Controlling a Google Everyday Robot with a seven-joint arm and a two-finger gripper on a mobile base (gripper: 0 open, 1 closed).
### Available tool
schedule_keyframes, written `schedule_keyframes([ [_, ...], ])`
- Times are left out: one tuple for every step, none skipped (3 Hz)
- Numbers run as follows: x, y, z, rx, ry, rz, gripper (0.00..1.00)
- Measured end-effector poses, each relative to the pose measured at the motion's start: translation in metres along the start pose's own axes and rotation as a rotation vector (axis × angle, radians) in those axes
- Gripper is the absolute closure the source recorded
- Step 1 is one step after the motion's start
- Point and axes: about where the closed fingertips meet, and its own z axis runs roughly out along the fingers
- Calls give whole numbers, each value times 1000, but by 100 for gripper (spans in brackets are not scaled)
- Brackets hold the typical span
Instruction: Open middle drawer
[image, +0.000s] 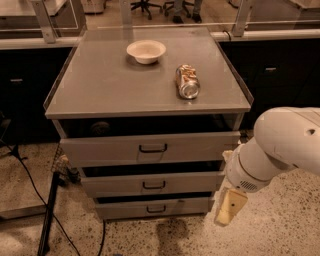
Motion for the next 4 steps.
schedule_keyframes([
  [8, 7, 21, 14, -38, -28, 0],
  [12, 5, 67, 66, -150, -71, 0],
  [13, -3, 113, 88, -244, -94, 0],
  [13, -3, 113, 88, -244, -94, 0],
])
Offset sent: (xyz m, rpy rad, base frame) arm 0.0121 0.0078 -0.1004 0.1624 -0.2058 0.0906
